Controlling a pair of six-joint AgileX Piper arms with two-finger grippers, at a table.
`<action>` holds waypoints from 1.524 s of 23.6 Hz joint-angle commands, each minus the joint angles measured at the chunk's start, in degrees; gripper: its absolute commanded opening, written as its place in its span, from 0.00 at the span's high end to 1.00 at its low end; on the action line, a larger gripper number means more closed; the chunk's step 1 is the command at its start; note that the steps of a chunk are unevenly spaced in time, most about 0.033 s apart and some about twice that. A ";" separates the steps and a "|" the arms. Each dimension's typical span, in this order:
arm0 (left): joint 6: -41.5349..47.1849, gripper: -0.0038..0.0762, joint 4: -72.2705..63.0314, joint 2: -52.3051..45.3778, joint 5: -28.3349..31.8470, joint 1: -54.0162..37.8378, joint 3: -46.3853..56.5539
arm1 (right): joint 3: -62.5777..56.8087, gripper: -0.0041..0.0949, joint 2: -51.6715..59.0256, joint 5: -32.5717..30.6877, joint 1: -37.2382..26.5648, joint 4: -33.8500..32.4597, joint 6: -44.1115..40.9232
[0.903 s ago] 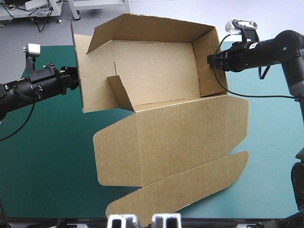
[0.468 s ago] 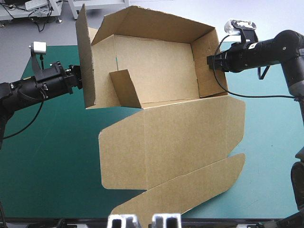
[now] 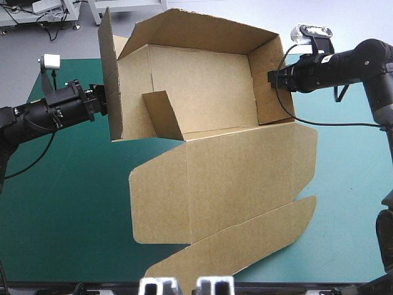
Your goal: Fold the box
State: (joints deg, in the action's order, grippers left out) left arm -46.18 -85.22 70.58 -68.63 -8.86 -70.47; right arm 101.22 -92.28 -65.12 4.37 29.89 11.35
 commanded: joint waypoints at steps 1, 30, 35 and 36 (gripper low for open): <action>-0.83 0.96 -6.59 -1.75 -5.30 0.56 -1.71 | 1.62 0.97 2.87 3.42 0.22 -1.23 -1.48; -2.98 0.96 -12.10 -1.69 -5.32 0.56 -1.71 | 1.62 0.97 16.52 -0.75 0.22 -14.79 -6.97; -2.17 0.96 -12.00 -1.82 -5.32 0.66 -1.71 | 1.62 0.97 16.80 0.38 0.22 -13.91 -7.44; -1.07 0.96 -11.60 -1.91 -5.32 0.66 -1.71 | 1.62 0.97 16.70 0.80 0.22 -14.22 -7.81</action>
State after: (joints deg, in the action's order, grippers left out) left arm -48.49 -91.64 70.58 -69.00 -8.86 -70.47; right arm 101.22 -77.08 -68.86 4.37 15.50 4.53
